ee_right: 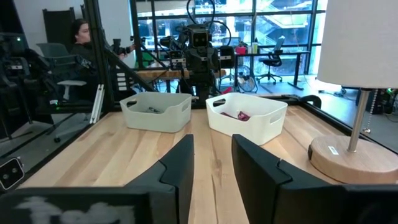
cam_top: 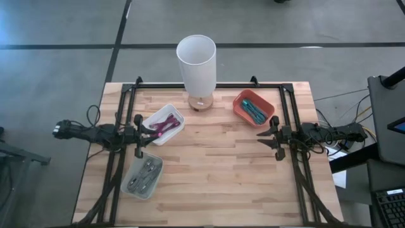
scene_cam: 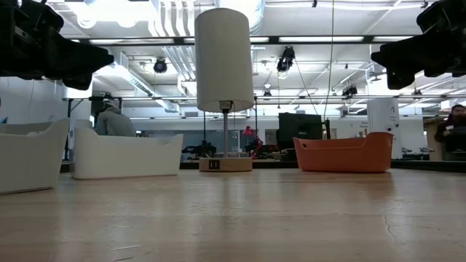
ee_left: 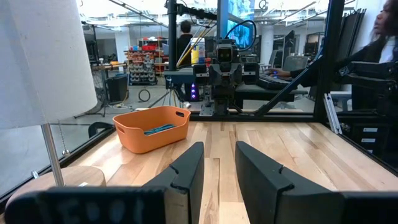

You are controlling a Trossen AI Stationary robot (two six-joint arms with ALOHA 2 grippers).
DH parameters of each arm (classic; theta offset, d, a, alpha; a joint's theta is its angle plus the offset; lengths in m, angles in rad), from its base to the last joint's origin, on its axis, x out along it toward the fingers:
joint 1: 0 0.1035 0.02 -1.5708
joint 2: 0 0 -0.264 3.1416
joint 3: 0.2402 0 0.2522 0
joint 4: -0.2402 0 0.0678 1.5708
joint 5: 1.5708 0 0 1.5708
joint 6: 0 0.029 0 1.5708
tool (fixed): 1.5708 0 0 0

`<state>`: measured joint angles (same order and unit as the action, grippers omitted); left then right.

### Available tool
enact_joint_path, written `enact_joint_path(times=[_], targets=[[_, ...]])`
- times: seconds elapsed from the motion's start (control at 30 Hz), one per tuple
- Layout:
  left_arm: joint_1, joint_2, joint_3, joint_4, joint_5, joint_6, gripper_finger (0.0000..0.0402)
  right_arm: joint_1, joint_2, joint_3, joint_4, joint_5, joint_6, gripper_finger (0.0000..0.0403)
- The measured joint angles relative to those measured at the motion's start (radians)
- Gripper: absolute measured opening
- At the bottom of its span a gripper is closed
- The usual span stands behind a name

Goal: Pick & Place USB Port
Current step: Return to Home Position

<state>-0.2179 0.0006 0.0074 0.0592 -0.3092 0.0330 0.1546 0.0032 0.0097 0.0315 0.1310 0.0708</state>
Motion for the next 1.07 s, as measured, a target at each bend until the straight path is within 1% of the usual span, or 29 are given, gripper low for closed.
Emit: enact_joint_path(times=[0.13, 0.63, 1.07], targets=[[0.0, 0.0, 0.0, 0.0, 0.0, 0.0, 0.0099, 0.0, 0.0, 0.0, 0.0, 0.0, -0.003, 0.0106], [0.0, 0.0, 0.0, 0.0, 0.0, 0.0, 0.0099, 0.0, 0.0, 0.0, 0.0, 0.0, -0.003, 0.0082], [0.0, 0.0, 0.0, 0.0, 0.0, 0.0, 0.0099, 0.0, 0.0, 0.0, 0.0, 0.0, 0.0, 0.0097]])
